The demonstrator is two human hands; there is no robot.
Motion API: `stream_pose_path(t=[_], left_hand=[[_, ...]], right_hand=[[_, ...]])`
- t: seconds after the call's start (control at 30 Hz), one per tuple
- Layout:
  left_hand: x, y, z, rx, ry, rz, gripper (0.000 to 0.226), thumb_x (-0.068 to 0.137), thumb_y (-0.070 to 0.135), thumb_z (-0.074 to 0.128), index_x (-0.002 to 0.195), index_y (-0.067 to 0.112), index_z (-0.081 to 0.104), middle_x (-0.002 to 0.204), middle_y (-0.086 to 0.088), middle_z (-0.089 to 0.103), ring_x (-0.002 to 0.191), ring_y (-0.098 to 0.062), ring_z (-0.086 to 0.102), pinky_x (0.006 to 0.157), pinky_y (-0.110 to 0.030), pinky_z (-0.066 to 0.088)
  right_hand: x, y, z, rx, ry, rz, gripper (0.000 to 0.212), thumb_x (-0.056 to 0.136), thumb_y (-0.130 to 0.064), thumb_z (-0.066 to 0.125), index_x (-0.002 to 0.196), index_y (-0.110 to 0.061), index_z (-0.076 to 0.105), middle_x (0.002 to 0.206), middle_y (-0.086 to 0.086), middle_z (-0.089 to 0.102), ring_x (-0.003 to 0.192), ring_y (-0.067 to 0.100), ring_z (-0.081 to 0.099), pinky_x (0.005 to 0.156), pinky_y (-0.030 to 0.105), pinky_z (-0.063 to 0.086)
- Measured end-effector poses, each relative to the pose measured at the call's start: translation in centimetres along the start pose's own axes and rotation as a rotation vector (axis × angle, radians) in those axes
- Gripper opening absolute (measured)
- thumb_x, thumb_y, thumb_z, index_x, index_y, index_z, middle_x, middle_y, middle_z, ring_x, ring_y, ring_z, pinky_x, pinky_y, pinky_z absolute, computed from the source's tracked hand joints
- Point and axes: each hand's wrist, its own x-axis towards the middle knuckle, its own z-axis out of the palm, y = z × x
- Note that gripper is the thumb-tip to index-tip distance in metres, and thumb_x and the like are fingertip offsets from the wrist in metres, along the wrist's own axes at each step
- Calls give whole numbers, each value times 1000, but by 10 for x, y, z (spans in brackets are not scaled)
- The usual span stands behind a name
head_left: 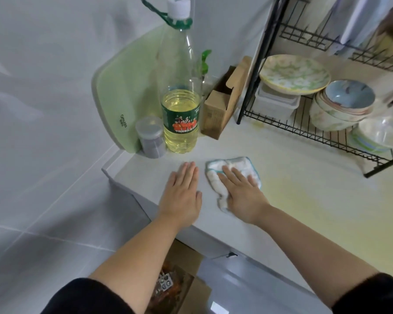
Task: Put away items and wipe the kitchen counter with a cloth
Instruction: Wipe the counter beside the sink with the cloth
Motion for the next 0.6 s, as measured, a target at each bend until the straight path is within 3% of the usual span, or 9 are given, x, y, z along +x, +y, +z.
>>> stream_pose_path(t=[0.13, 0.27, 0.4, 0.5, 0.6], left_hand=[[2, -3, 2, 51, -9, 95, 68, 89, 39, 7, 151, 9, 11, 159, -5, 3, 147, -23, -1, 119, -45, 8], [6, -4, -1, 87, -10, 138, 63, 89, 35, 26, 145, 6, 35, 154, -8, 31, 143, -25, 25, 112, -49, 28], [5, -5, 0, 86, -21, 143, 64, 90, 36, 26, 145, 6, 34, 154, -7, 30, 143, -24, 24, 113, -49, 26], [6, -5, 0, 88, -10, 163, 64, 90, 36, 24, 146, 6, 32, 155, -7, 26, 144, -23, 22, 113, -50, 26], [7, -6, 1, 91, 4, 191, 62, 91, 35, 26, 144, 5, 35, 153, -8, 30, 142, -24, 27, 111, -51, 29]], right_hand=[[52, 13, -12, 13, 28, 147, 72, 94, -31, 42, 153, -20, 2, 160, -2, -10, 147, 21, -6, 114, 56, 3], [91, 6, -19, 145, 103, 360, 70, 91, -32, 42, 151, -16, 10, 160, 1, -3, 147, 24, -4, 114, 60, 3], [45, -12, -3, 108, 150, 248, 59, 96, -41, 31, 148, -14, 21, 159, 6, 5, 146, 27, 2, 113, 57, 8], [31, 16, -4, 30, 138, 129, 53, 100, -38, 27, 148, -19, 21, 160, 0, 6, 147, 21, 4, 113, 55, 14], [67, 46, -22, 62, 122, 282, 56, 99, -40, 26, 149, -18, 15, 160, 0, 2, 147, 20, 1, 112, 58, 12]])
